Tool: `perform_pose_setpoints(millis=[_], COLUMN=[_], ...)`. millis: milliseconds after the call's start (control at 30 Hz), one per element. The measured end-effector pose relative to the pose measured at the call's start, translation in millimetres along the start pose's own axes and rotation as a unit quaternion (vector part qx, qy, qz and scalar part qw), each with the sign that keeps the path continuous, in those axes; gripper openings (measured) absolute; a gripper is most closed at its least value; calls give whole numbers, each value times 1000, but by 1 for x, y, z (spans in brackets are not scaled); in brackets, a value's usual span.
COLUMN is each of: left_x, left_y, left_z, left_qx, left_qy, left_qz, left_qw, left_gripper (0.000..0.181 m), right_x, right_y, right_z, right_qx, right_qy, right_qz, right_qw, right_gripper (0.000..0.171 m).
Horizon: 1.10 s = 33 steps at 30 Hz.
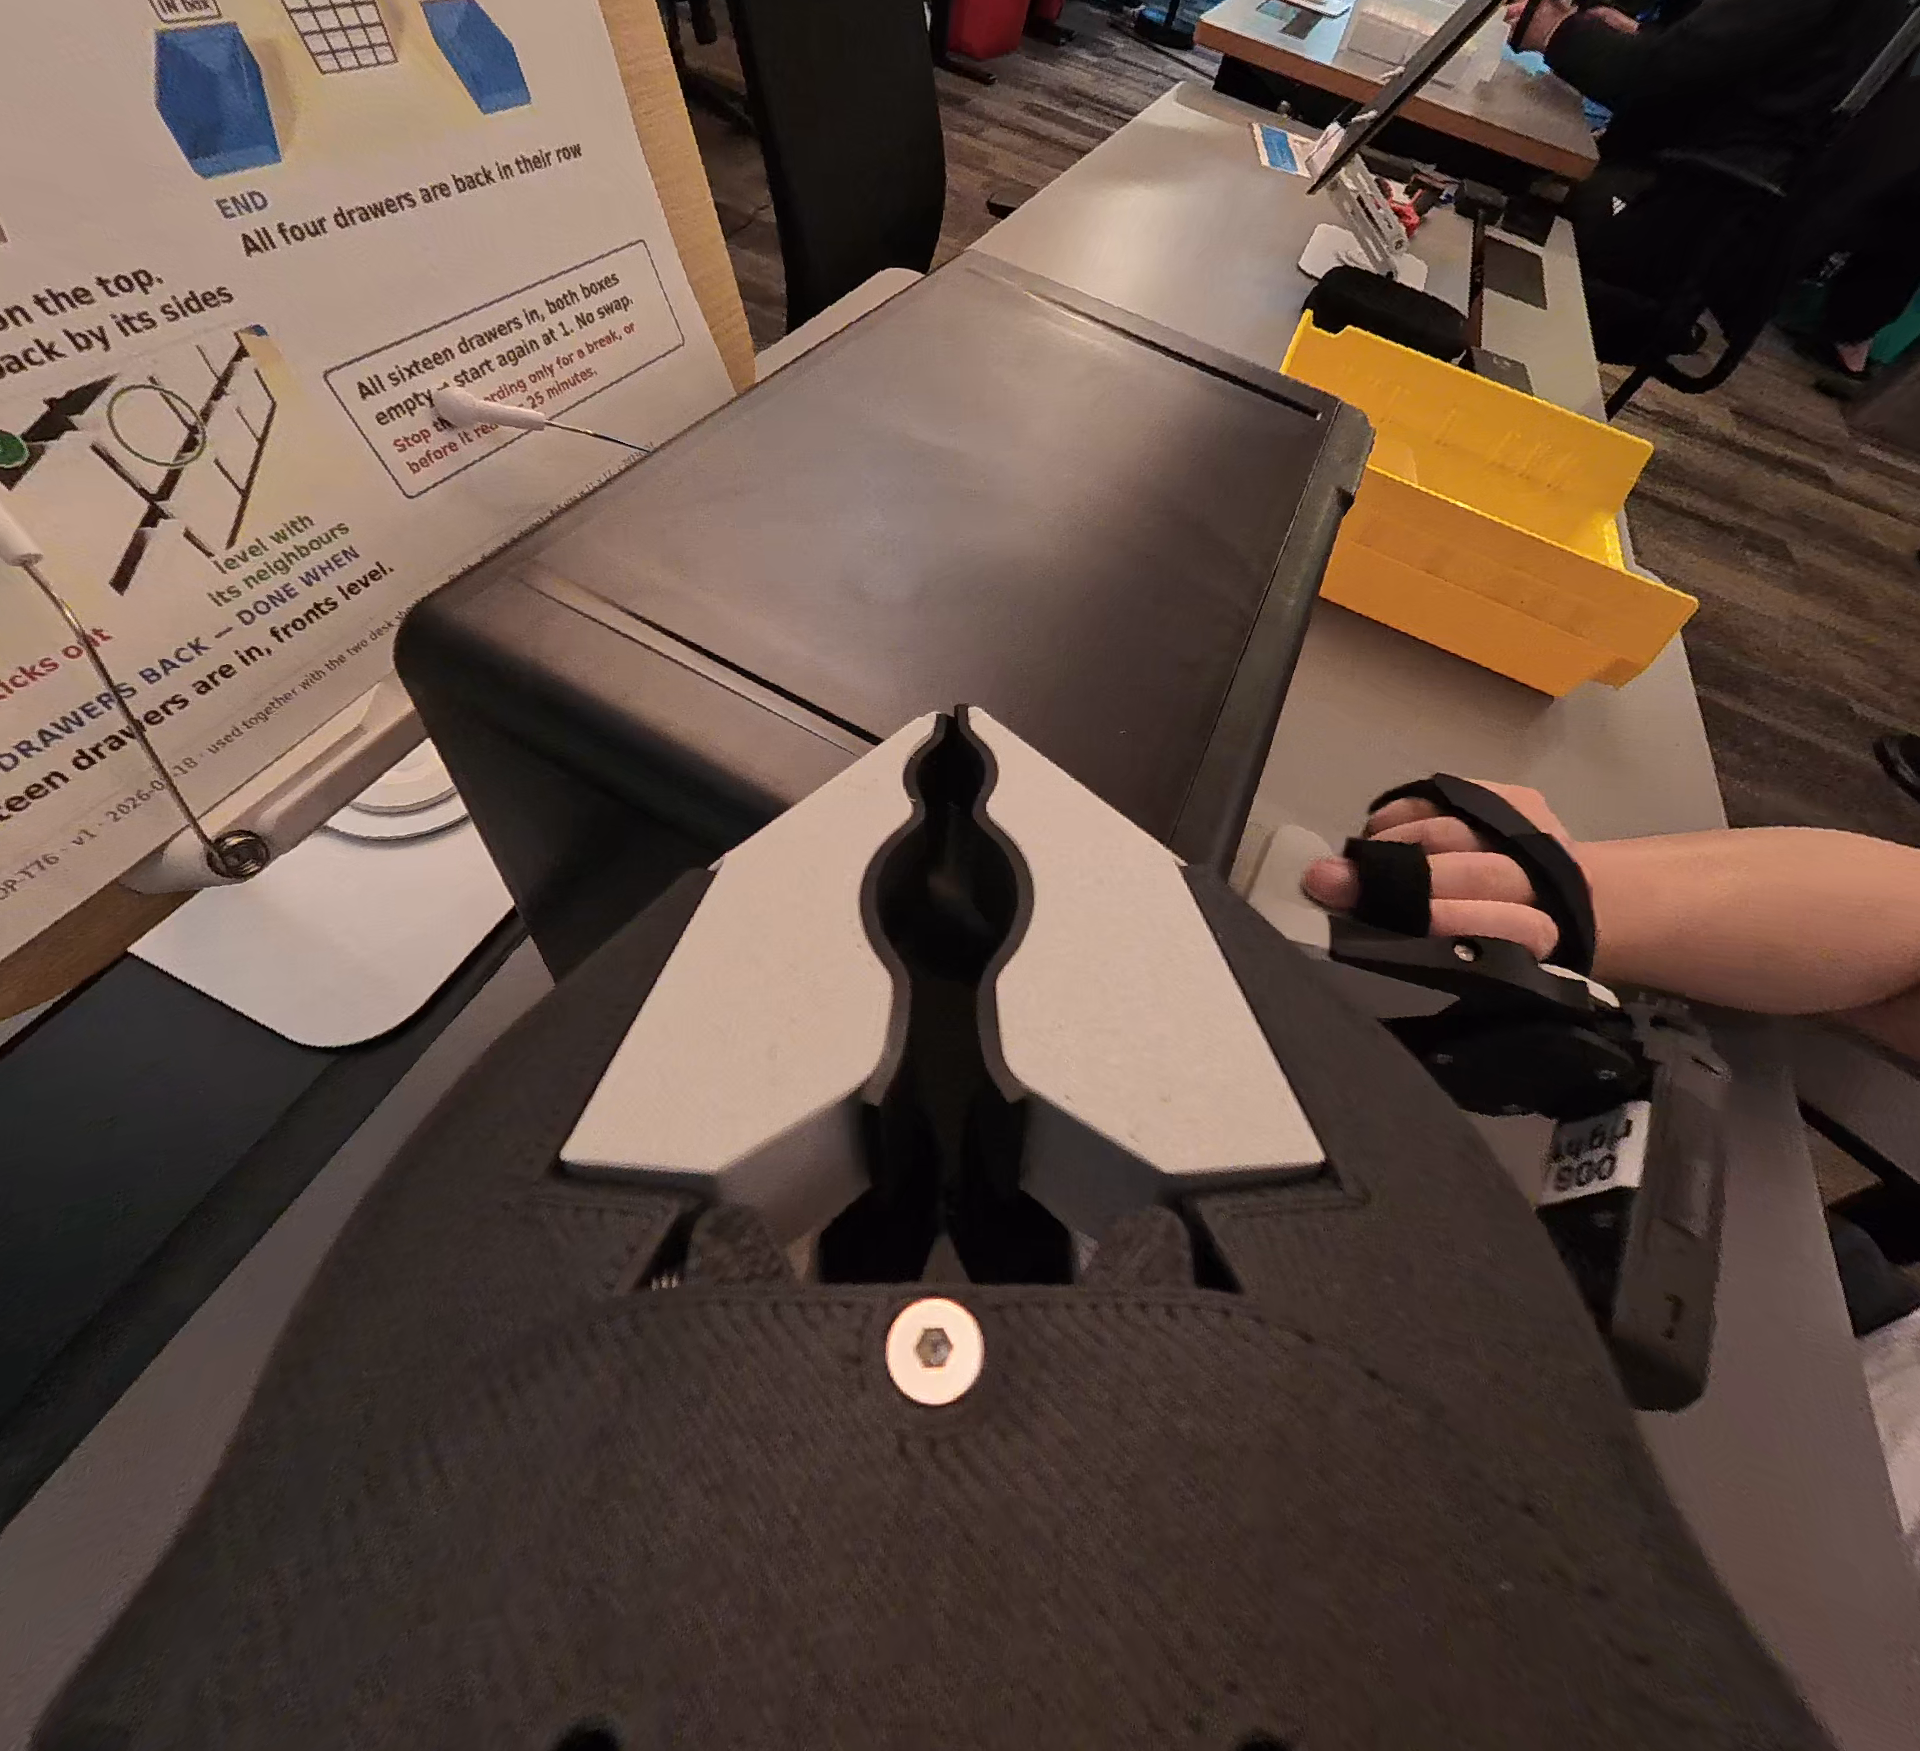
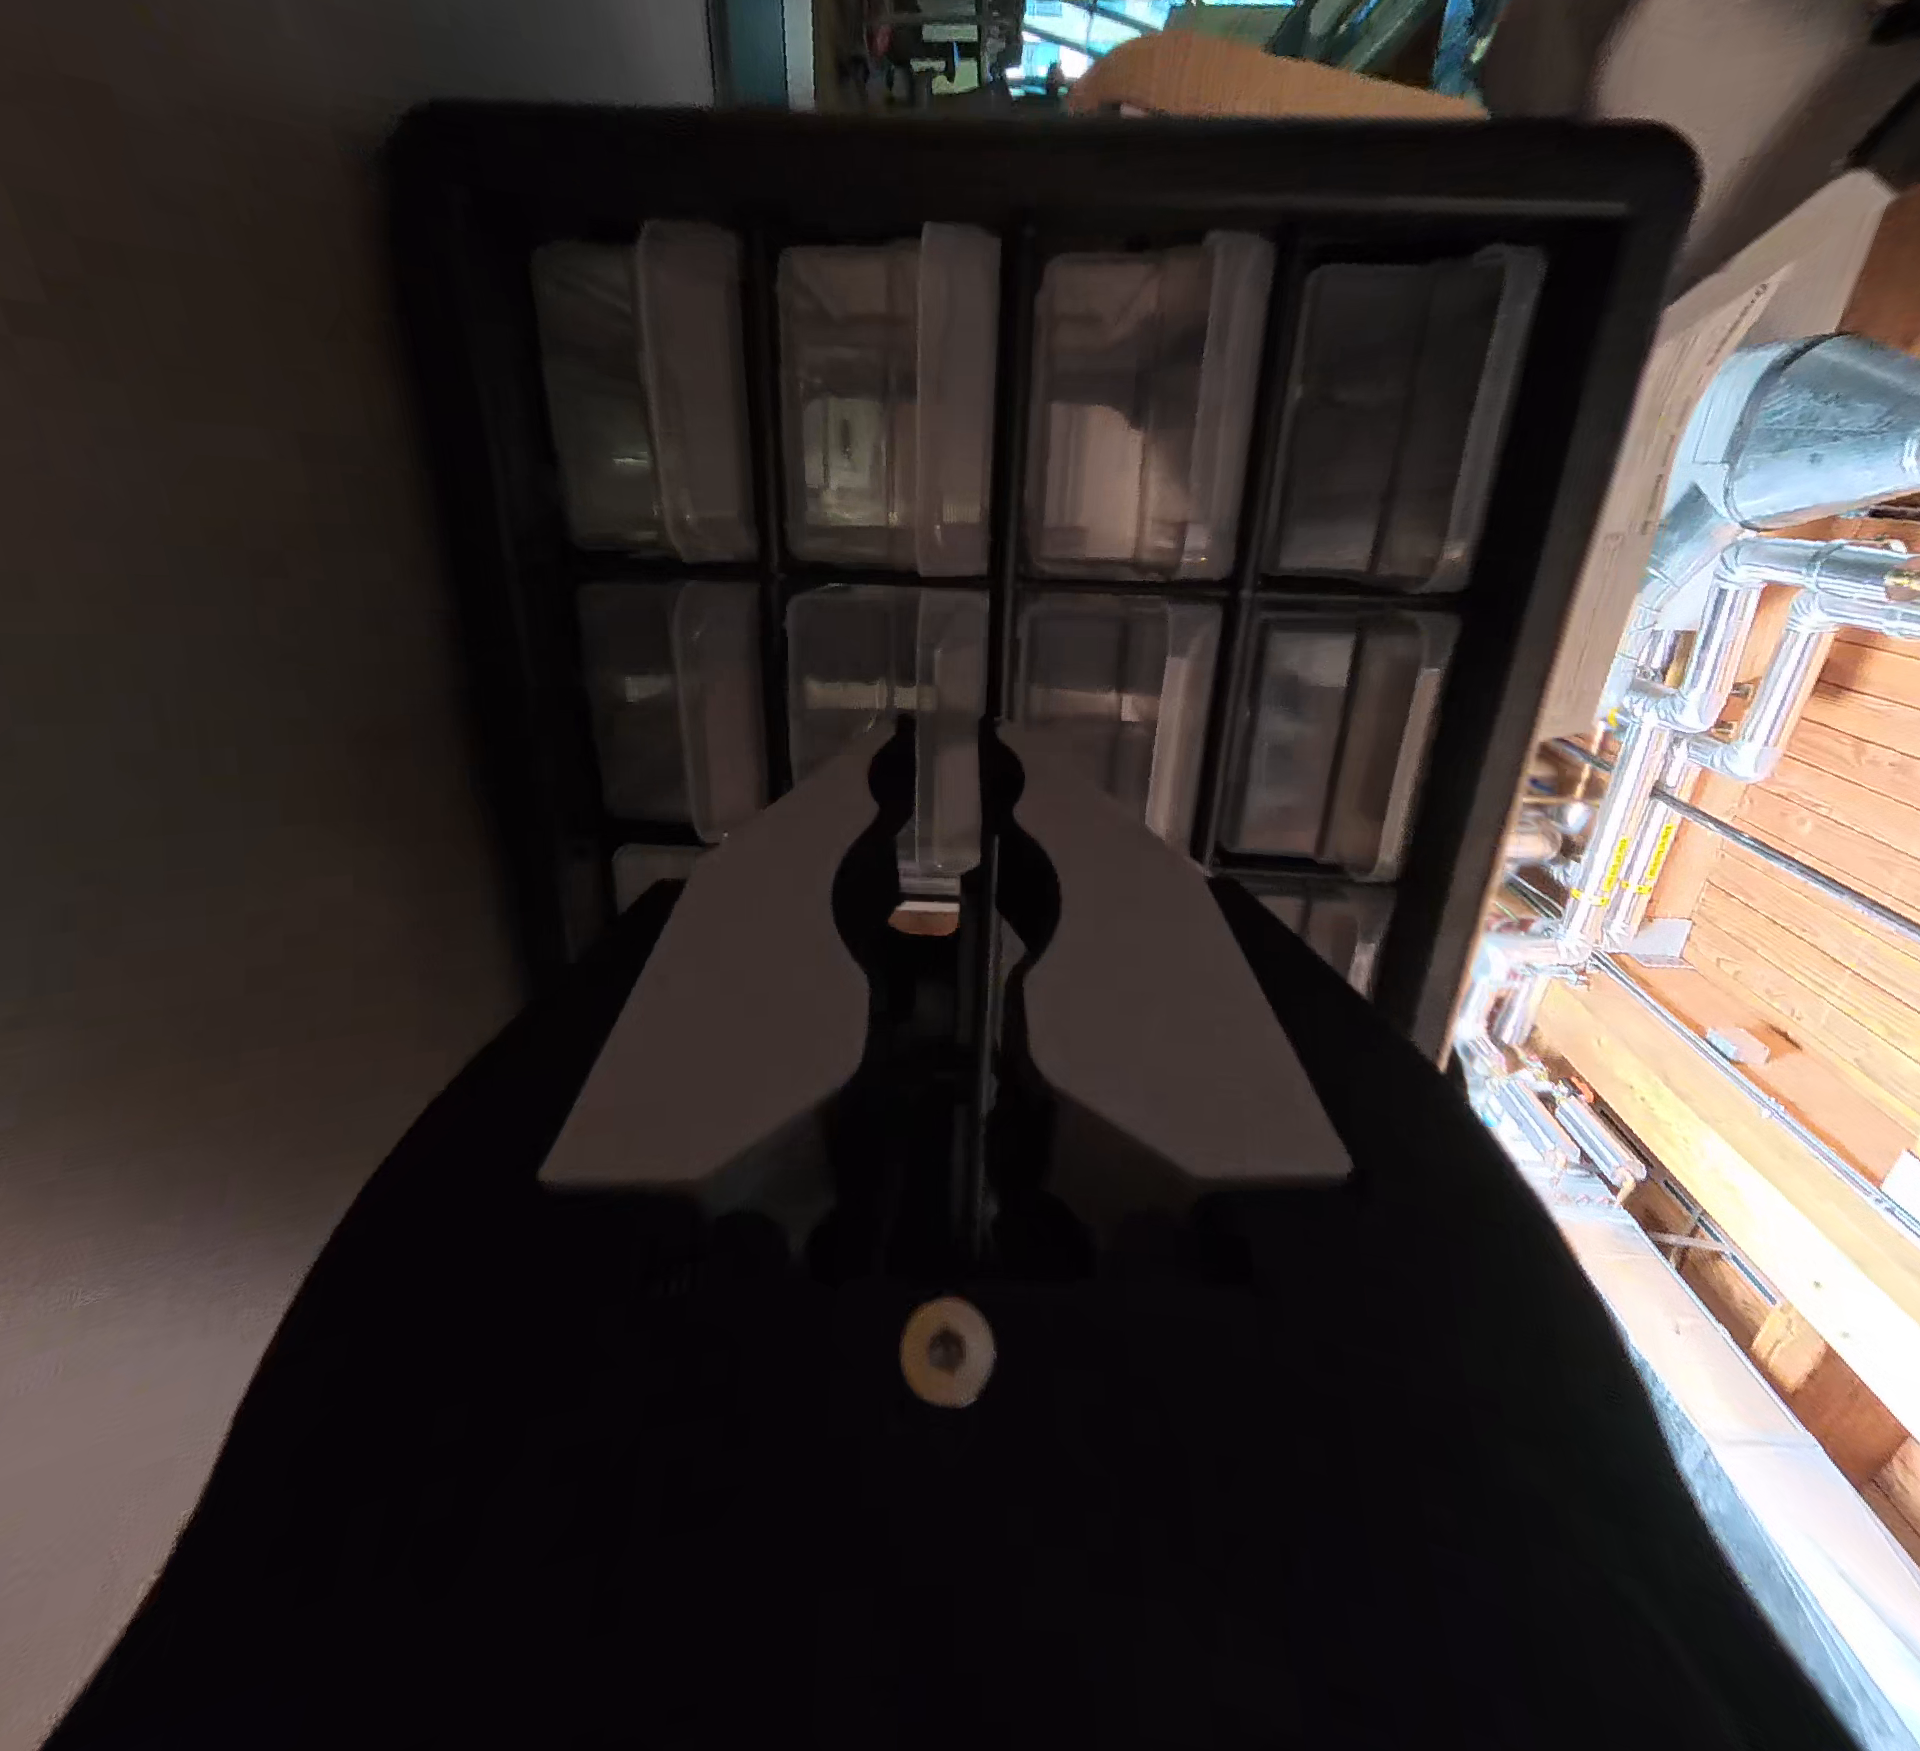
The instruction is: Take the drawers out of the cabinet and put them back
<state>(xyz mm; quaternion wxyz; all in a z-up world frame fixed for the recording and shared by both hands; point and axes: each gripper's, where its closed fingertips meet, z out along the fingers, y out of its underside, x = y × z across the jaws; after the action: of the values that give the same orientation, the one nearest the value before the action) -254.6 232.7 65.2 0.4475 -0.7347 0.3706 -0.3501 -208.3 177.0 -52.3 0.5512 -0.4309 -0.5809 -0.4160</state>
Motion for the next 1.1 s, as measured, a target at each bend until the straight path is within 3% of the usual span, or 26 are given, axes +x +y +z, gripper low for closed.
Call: perform_pose_setpoints(millis=[100, 200, 333, 400, 467, 533, 700, 1000, 1100], left_x=[0, 0, 0, 0, 0, 0, 0, 0, 0], left_y=[0, 0, 0, 0, 0, 0, 0, 0, 0], left_z=[0, 0, 0, 0, 0, 0, 0, 0, 0], left_qx=[1, 3, 4, 5, 5, 5, 6, 6, 6], left_qy=[1, 5, 8, 9, 9, 11, 15, 16, 15], left_qz=[-1, -5, -5, -6, -6, -6, -9, -9, -9], left_qw=[1000, 1000, 1000, 1000, 1000, 1000, 1000, 1000, 1000], left_gripper=[0, 0, 0, 0, 0, 0, 0, 0, 0], right_x=[-1, -9, -12, -15, -22, -23, -23, -35, -40], right_y=[-10, -13, -9, -1, -1, -1, -13, -33, -30], right_z=[-27, -43, -34, -23, -20, -21, -60, -131, -140], right_qx=[22, 32, 12, -21, -30, -34, -23, -27, -46], right_qy=[-28, -106, -228, -265, -307, -323, -414, -505, -495], right_qz=[8, 49, 127, 115, 92, 81, 124, 124, 115], right_qw=[999, 993, 965, 957, 947, 942, 901, 854, 860], right_gripper=[11, 15, 43, 39, 22, 21, 18, 17, 17])
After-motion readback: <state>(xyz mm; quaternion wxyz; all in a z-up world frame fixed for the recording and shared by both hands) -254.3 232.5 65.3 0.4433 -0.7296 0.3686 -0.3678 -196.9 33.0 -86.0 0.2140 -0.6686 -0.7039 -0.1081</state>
